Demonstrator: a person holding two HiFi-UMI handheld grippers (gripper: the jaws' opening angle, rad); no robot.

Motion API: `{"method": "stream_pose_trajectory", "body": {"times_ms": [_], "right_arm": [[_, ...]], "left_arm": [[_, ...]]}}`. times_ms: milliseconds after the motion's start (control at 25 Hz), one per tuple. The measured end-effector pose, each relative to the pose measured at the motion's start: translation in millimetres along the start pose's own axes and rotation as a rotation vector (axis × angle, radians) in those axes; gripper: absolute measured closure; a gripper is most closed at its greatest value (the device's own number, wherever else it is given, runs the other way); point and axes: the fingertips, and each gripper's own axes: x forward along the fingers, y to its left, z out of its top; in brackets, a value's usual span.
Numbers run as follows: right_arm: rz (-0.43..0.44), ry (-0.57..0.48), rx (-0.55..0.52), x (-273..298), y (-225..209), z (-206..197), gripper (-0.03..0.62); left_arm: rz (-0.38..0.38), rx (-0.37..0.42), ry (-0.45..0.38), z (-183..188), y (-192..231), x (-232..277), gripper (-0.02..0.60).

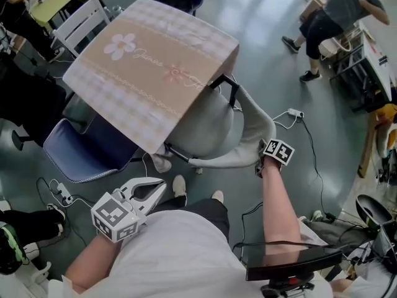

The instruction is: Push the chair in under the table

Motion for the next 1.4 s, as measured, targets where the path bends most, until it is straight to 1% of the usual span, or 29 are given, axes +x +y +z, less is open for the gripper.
{"method": "stream_pose_trajectory", "body": {"times_ms": [120,280,360,400,560,680,760,880,1000,1160,1400], "right_arm": [[-0.027,-0.050,-0.061,-23,0,3,0.421],[0.008,-0.082,-0.154,-73,14,-5,0.419],[0.048,-0.083,-0.208,-99,27,-19,0.423],[0.075,-0.084,-0.236,-112,35,-27,0.438],[0.210,-0.094,-0.345,-163,69,-65,0.549],[0.327,-0.084,-0.388,-201,89,-96,0.577],[0.381,-0.082,-0.414,-223,97,-114,0.580],[0.430,-0.080,-0.473,-255,101,-141,0.580],[0.476,-0.084,-0.532,-281,103,-163,0.580],[0.510,-0.102,-0.616,-311,103,-181,0.580],[0.555,-0.147,-0.662,-354,108,-207,0.580]], "left_arm": [[-0.021,0.008,-0.003,-3,-2,-4,0.571],[-0.069,0.020,-0.006,-7,-7,1,0.571],[-0.090,0.031,-0.007,-8,-14,5,0.571],[-0.099,0.042,-0.010,-7,-19,7,0.571],[-0.132,0.087,-0.033,-2,-49,18,0.571],[-0.147,0.115,-0.037,2,-75,28,0.571],[-0.156,0.134,-0.036,4,-92,36,0.571],[-0.172,0.162,-0.030,2,-122,41,0.571],[-0.162,0.183,-0.024,-4,-147,43,0.571],[-0.166,0.185,-0.049,-10,-176,41,0.571],[-0.155,0.172,-0.047,-35,-208,25,0.571]]}}
